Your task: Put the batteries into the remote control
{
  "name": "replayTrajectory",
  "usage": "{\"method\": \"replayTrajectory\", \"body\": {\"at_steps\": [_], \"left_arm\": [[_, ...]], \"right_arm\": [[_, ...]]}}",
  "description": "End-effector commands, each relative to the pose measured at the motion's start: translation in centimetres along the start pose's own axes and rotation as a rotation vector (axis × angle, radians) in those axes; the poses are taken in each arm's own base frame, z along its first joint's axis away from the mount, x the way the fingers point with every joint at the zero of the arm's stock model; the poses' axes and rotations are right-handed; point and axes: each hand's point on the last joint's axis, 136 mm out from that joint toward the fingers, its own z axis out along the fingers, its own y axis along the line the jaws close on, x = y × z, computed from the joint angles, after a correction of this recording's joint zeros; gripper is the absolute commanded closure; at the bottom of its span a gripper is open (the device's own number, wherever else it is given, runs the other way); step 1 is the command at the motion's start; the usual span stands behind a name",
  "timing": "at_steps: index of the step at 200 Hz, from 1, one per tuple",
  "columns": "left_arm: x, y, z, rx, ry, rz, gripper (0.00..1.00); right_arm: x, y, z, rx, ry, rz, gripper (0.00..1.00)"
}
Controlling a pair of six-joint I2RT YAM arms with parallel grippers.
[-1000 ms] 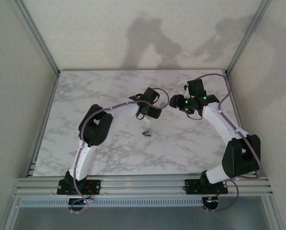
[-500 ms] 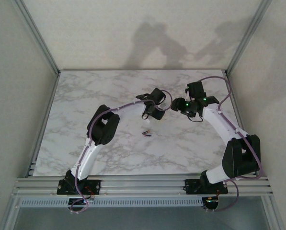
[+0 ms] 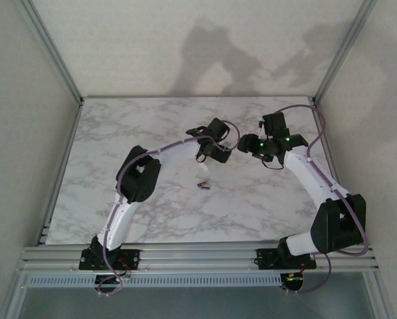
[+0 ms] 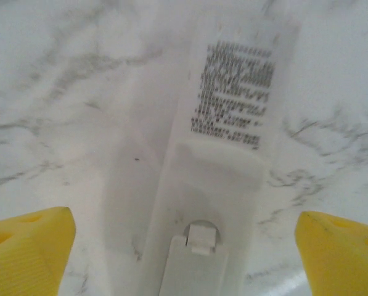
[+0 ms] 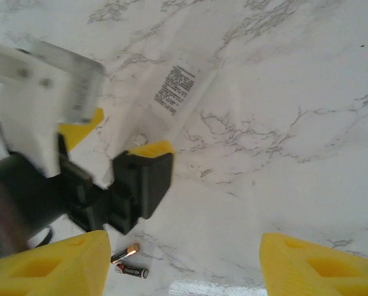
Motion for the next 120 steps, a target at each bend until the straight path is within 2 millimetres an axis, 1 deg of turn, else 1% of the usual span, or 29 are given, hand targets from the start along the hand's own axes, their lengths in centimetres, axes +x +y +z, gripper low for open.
{"method": "replayTrajectory", "body": {"at_steps": [1,9,13,15,18,22,31,45,78,92,120], "left_arm": [[-4.1,-0.9,-5.8,0.044,-0.147,-0.059,0.24],[-3.9,-0.8,-6.1,0.045,-0.139,-0.071,0.42],[-3.7,-0.7,-6.1,0.042,-0.135,-0.075,0.55],[-3.6,-0.7,-6.1,0.041,-0.132,-0.076,0.64],[-3.5,-0.6,-6.1,0.039,-0.127,-0.077,0.73],[-3.3,-0.5,-6.0,0.034,-0.12,-0.079,0.84],[-2.7,-0.3,-5.7,0.023,-0.106,-0.084,1.0],[-2.1,0.1,-5.1,0.008,-0.088,-0.092,1.0],[-0.8,0.8,-2.9,-0.016,-0.044,-0.108,1.0],[-0.3,0.8,-2.1,-0.011,-0.028,-0.11,1.0],[1.5,0.6,-0.1,-0.005,0.018,-0.105,1.0]], "right_arm": [[0.1,0.5,-0.2,-0.016,0.0,0.003,0.34],[0.1,0.5,-0.1,-0.019,0.001,0.008,0.34],[0.1,0.4,0.0,-0.019,0.003,0.011,0.34],[0.2,0.4,0.0,-0.02,0.005,0.013,0.34],[0.2,0.4,0.0,-0.02,0.005,0.014,0.34],[0.2,0.4,0.1,-0.021,0.005,0.015,0.34],[0.3,0.4,0.2,-0.023,0.008,0.017,0.34],[0.3,0.3,0.2,-0.018,0.009,0.018,0.34],[0.4,0.1,0.1,-0.008,0.011,0.015,0.34],[0.5,0.0,0.1,-0.004,0.012,0.014,0.34],[0.7,-0.2,0.3,0.004,0.021,0.016,0.34]]}}
